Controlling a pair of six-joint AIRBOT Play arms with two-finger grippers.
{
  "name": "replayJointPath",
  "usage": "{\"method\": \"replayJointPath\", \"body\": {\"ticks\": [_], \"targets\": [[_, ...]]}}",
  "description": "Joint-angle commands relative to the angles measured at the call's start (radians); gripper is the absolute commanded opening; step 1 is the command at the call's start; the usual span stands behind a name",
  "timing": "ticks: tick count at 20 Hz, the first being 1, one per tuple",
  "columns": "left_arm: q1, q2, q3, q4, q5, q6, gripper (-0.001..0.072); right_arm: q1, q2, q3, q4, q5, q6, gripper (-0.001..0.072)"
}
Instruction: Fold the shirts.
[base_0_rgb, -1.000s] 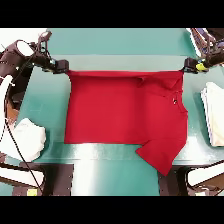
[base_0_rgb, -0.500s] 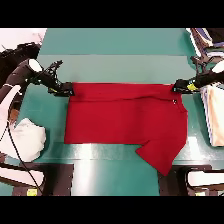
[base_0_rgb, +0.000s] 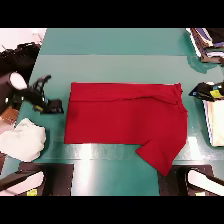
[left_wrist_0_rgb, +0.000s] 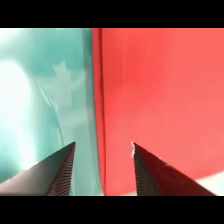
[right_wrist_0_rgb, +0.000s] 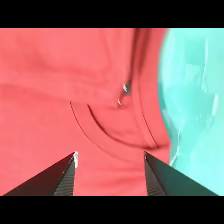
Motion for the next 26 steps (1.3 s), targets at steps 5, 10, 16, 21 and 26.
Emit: {"method": "replayJointPath", "body": {"ticks": [5, 10, 16, 21, 26], "targets": [[0.002, 0.200, -0.397, -0.104, 0.073, -0.025, 0.0432, -0.028, 0.191, -0.164, 0.002, -0.050, 0.000, 0.0482], [0.002, 0.200, -0.440, -0.164, 0.106, -0.023, 0.0431, -0.028, 0.221, -0.163, 0.003, -0.045, 0.000, 0.0482], [0.002, 0.201, -0.472, -0.200, 0.140, 0.003, 0.0096, -0.029, 0.231, -0.165, -0.027, 0.032, 0.001, 0.0481], [0.002, 0.203, -0.342, -0.199, 0.133, 0.006, 0.0028, -0.064, 0.294, -0.379, -0.149, 0.160, 0.042, 0.0485], [0.002, 0.203, -0.290, -0.204, 0.137, 0.014, 0.0028, -0.193, 0.309, -0.621, -0.101, 0.259, 0.042, 0.0555]]}}
